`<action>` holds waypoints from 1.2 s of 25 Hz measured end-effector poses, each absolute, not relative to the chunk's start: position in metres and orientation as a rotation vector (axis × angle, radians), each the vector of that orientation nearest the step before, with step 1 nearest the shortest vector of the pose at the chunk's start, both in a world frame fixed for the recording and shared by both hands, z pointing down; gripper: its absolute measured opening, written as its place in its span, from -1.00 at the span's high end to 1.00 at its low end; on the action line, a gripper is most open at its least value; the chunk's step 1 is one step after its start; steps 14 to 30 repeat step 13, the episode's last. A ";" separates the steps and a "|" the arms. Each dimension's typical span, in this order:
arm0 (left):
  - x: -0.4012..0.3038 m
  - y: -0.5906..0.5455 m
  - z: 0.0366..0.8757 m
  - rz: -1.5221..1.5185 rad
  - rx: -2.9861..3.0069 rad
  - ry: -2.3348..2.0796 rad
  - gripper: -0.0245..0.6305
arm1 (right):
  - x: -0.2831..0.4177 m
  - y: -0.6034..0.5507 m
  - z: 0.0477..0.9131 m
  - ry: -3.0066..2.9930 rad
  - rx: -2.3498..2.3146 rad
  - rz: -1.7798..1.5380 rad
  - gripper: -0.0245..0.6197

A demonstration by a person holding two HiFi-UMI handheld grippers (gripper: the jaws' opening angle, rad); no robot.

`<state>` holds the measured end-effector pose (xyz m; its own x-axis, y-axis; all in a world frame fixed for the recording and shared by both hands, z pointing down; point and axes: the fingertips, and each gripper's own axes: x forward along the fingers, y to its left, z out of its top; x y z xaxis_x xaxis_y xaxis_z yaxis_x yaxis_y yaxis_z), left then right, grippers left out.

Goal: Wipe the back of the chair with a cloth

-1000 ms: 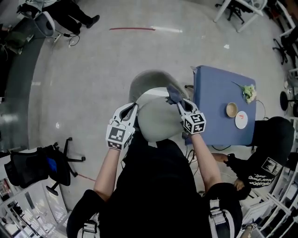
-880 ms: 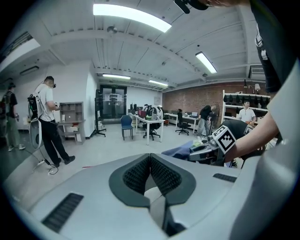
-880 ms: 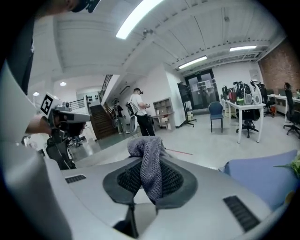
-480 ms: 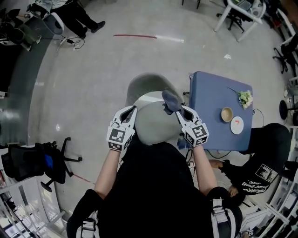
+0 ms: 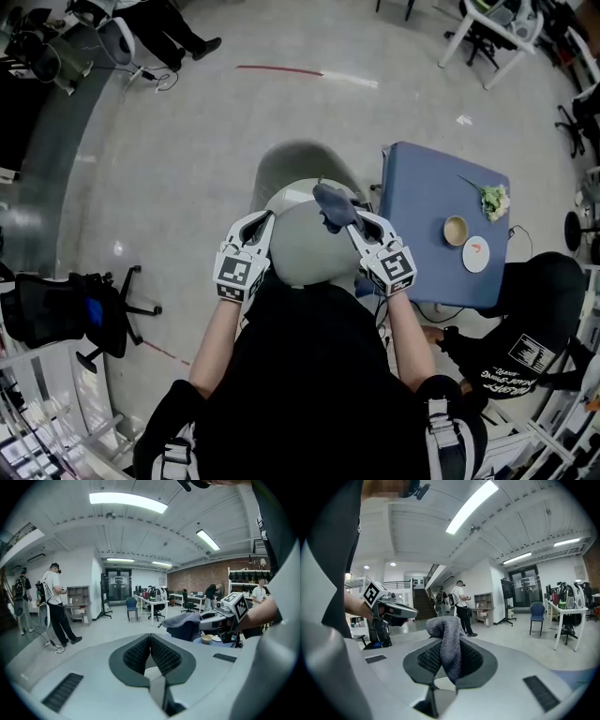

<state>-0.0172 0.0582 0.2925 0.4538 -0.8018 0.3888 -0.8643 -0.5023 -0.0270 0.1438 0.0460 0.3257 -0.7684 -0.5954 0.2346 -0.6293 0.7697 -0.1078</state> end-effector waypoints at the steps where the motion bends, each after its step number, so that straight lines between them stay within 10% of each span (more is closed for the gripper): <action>1: -0.016 0.060 0.292 0.533 2.524 -1.466 0.85 | 0.144 0.048 0.326 -2.781 0.963 0.269 0.68; 30: -0.011 0.060 0.293 0.572 2.517 -1.471 0.85 | 0.141 0.047 0.332 -2.808 0.913 0.279 0.68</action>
